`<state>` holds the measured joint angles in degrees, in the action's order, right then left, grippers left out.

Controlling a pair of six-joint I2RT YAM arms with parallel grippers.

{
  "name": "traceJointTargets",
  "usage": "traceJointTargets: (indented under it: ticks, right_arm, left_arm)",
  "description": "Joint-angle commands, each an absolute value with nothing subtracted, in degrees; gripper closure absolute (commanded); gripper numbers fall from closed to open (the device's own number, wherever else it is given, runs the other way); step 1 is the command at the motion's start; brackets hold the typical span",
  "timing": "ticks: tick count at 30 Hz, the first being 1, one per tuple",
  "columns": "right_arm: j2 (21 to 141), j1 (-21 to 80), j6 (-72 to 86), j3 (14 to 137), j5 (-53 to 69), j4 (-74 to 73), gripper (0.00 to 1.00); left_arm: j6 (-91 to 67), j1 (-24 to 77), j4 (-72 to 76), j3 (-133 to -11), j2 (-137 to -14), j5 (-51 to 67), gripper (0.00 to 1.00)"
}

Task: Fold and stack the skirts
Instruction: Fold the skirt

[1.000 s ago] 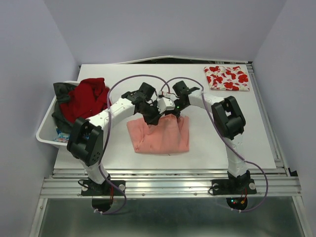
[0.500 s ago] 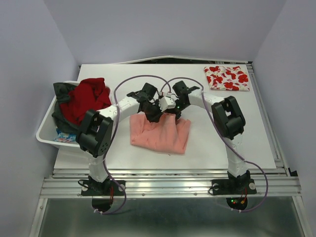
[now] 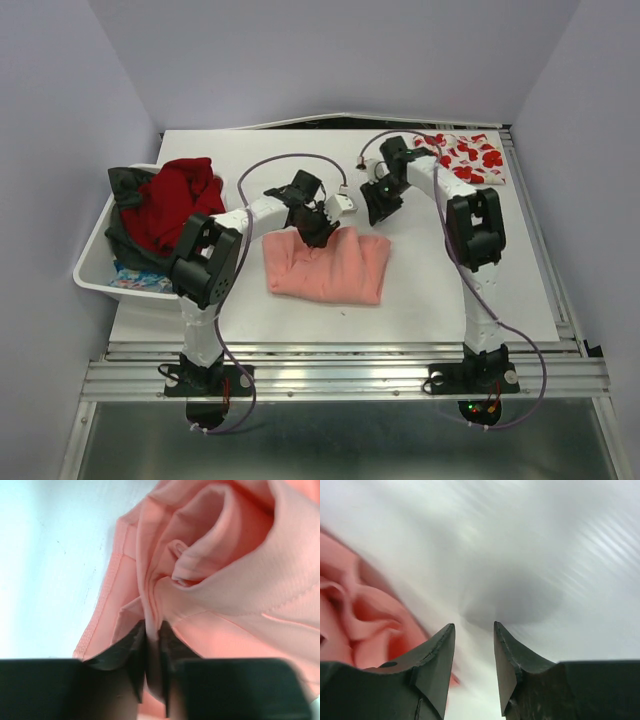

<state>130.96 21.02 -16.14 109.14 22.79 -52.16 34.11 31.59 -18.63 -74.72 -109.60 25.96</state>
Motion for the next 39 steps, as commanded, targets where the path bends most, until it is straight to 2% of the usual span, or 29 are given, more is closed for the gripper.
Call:
traceJointTargets:
  ticks: [1, 3, 5, 6, 11, 15, 16, 19, 20, 23, 24, 28, 34, 39]
  right_arm:
    - [125.8, 14.9, -14.6, 110.9, 18.0, -57.3, 0.57]
    - [121.1, 14.9, -15.0, 109.2, 18.9, -57.9, 0.56]
    - [115.9, 14.9, -14.7, 106.5, 22.8, -57.3, 0.53]
    - [114.2, 14.9, -14.2, 105.6, 27.3, -57.1, 0.52]
    - [103.9, 15.6, -9.3, 97.4, 42.4, -51.3, 0.51]
    - [94.1, 22.7, -6.0, 85.4, 44.4, -41.4, 0.53]
    - [92.8, 24.8, -6.6, 82.7, 42.3, -40.6, 0.58]
    - [92.8, 30.9, -7.3, 79.9, 39.7, -40.2, 0.66]
    - [93.5, 31.6, -7.3, 78.2, 39.6, -39.6, 0.72]
    - [96.0, 32.3, -6.2, 76.5, 39.2, -37.9, 0.74]
    - [96.7, 32.3, -4.9, 76.5, 38.7, -37.3, 0.75]
    - [101.2, 32.3, -1.9, 77.1, 34.6, -34.0, 0.76]
    - [107.9, 31.2, 1.9, 76.8, 27.2, -32.8, 0.80]
    - [111.4, 28.2, 1.4, 76.5, 18.2, -34.1, 0.82]
  left_arm:
    - [32.0, 30.8, -21.0, -77.5, -113.6, 24.6, 0.68]
    - [30.4, 30.0, -22.0, -80.1, -113.3, 25.7, 0.47]
    - [29.8, 28.6, -23.7, -83.5, -112.2, 27.4, 0.37]
    - [28.7, 28.0, -24.1, -84.5, -111.5, 29.2, 0.28]
    - [24.4, 25.1, -24.8, -88.6, -103.6, 31.1, 0.25]
    - [20.9, 24.3, -21.4, -84.5, -95.0, 29.3, 0.26]
    - [20.7, 24.3, -21.8, -82.5, -92.6, 30.6, 0.27]
    - [19.6, 24.3, -22.3, -78.9, -89.7, 35.8, 0.38]
    - [19.1, 24.4, -22.3, -75.7, -88.2, 37.3, 0.40]
    - [15.1, 24.8, -18.7, -69.0, -86.8, 41.3, 0.50]
    - [12.9, 24.9, -17.5, -67.4, -87.0, 42.1, 0.54]
    - [6.9, 25.5, -11.0, -62.1, -90.0, 44.3, 0.61]
    - [-4.4, 25.2, -0.4, -62.0, -99.7, 36.4, 0.62]
    - [-6.8, 25.1, 4.0, -63.6, -105.5, 28.2, 0.62]
